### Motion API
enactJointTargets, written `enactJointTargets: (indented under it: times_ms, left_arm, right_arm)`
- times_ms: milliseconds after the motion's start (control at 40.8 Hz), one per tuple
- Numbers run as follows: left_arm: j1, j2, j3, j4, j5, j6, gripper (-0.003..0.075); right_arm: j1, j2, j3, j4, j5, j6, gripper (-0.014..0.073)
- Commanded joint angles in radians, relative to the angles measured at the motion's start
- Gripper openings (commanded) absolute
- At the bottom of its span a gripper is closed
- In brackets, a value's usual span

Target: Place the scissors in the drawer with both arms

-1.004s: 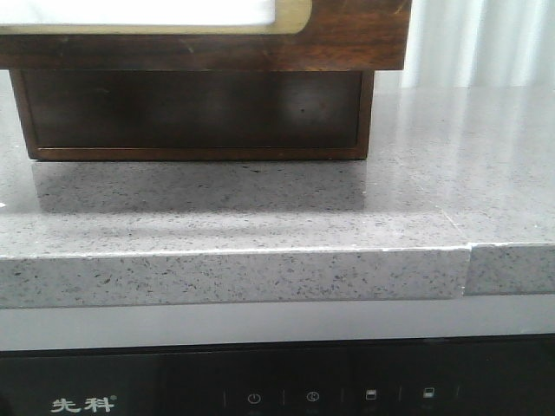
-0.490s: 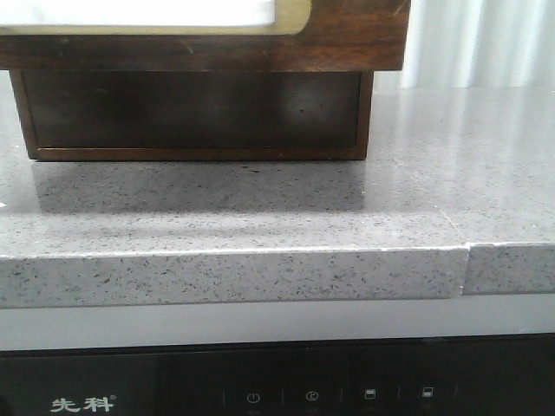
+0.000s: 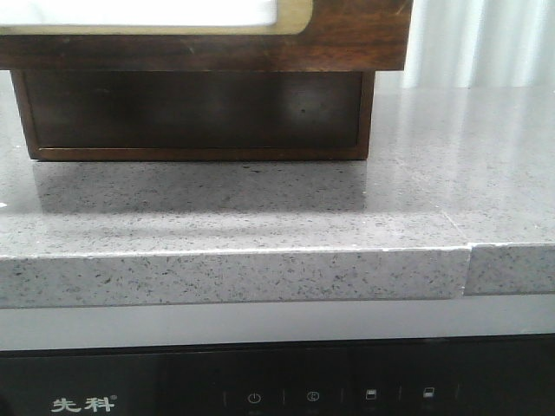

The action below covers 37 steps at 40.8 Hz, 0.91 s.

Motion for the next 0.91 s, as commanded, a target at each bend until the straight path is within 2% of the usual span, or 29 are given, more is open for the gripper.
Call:
enactJointTargets:
  times_ms: [0,318,441,490,881]
  left_arm:
    - [0.000,-0.019,0.024,-0.007,-0.089,-0.001,-0.0020]
    - [0.000,-0.019,0.024,-0.007,-0.089,-0.001,-0.0020]
    - [0.000,-0.019,0.024,-0.007,-0.089,-0.001,-0.0020]
    - [0.000,-0.019,0.024,-0.007,-0.089,-0.001,-0.0020]
    - [0.000,-0.019,0.024,-0.007,-0.089,-0.001,-0.0020]
  right_arm:
    - [-0.004,-0.016,0.002,-0.005,-0.091,-0.001,-0.0117]
    - [-0.004,-0.016,0.002,-0.020,-0.106,0.007,-0.0117]
    - [-0.005,-0.016,0.002,-0.173,-0.118,0.161,-0.0117]
    - [-0.005,-0.016,0.002,-0.193,-0.118,0.227,-0.0117]
    - [-0.005,-0.016,0.002,-0.141,-0.111,0.253,-0.0117]
